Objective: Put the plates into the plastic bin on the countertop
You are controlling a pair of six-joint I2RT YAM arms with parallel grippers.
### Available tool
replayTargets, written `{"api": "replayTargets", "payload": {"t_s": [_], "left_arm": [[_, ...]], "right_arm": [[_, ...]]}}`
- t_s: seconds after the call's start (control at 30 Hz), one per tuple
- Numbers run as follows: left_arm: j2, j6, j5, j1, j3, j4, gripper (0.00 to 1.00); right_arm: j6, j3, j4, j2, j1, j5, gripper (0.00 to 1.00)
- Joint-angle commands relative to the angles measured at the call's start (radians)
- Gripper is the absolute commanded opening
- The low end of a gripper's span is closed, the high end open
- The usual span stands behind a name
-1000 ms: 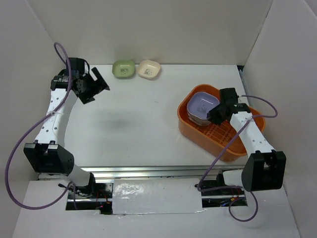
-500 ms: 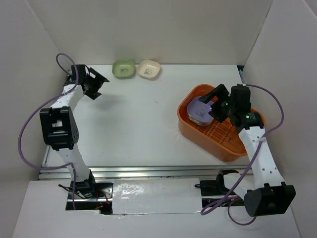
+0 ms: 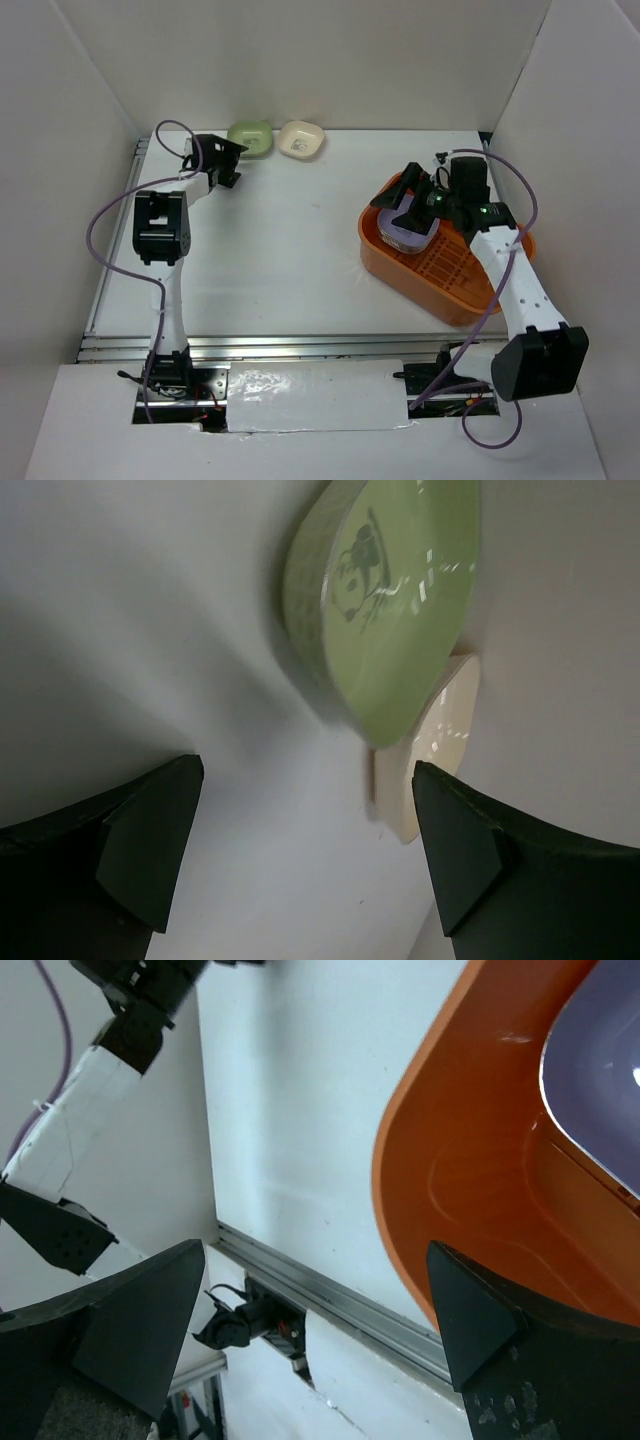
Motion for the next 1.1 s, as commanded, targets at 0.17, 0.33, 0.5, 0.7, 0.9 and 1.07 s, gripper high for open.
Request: {"api": "replayTargets", "payload": {"t_s": [0.17, 0.33, 0.5, 0.7, 0.9, 1.07], "left_arm": [[0.171, -0.138, -0.219, -0.051, 0.27, -0.095, 0.97], [0.217, -0.185, -0.319, -0.068, 0.391, -0.282, 0.7], [0.24, -0.159, -0.334, -0.062, 0.439, -0.298, 0.42], [0.237, -0.109, -0.354, -0.05, 0.453, -0.263, 0.08], [0.064, -0.035, -0.371, -0.048, 0.334, -0.341, 0.0], [-0.314, 0.051, -0.429, -0.095, -0.01, -0.41, 0.0]], "right_arm": [[-0.017, 0.172, 0.015, 0.162, 0.026, -0.004, 1.0], [-0.036, 0.241, -0.042, 0.18, 0.012, 0.031, 1.0], [-0.06, 0.309, -0.082, 0.163, -0.005, 0.05, 1.0], [-0.095, 0.329, -0.105, 0.162, -0.03, 0.004, 1.0], [-0.123, 0.307, -0.106, 0.163, -0.027, -0.035, 1.0], [-0.164, 0.352, -0.132, 0.192, 0.044, 0.034, 1.0]]}}
